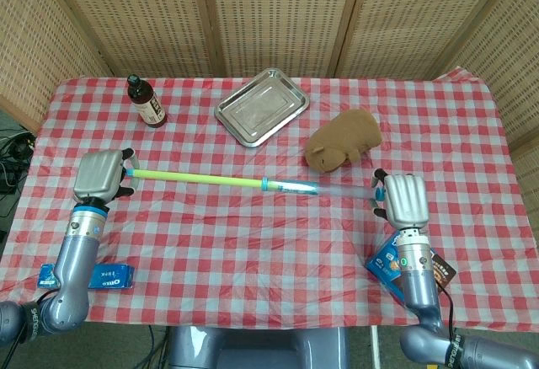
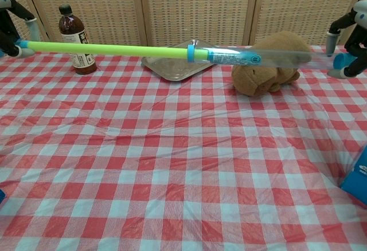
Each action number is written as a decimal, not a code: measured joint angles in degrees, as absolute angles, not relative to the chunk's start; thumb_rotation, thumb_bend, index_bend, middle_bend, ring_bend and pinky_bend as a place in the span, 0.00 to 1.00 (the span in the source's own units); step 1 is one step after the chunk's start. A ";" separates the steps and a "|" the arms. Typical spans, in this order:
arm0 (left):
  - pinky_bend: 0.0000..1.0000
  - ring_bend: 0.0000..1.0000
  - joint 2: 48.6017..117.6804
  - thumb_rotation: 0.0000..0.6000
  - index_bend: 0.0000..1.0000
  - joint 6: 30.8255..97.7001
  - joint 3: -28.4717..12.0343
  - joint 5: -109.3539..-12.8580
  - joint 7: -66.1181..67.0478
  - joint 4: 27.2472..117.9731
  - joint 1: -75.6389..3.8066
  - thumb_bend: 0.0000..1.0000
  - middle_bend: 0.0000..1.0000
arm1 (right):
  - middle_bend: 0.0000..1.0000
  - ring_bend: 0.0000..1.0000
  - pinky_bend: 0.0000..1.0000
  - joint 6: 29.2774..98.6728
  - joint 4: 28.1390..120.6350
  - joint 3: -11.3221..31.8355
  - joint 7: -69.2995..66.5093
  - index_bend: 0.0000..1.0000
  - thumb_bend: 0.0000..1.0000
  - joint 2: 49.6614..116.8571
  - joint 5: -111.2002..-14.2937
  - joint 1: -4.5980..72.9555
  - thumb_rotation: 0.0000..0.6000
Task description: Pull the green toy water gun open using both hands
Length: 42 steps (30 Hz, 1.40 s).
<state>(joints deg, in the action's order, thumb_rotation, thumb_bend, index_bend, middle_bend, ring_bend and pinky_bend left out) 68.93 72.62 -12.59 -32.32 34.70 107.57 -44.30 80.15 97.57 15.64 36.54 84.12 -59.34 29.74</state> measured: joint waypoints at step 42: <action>0.00 0.00 63.87 1.00 0.06 64.95 -7.23 -42.17 24.80 110.87 -37.83 0.33 0.00 | 0.00 0.00 0.00 76.29 95.95 12.82 37.36 0.00 0.09 82.57 -56.19 29.08 1.00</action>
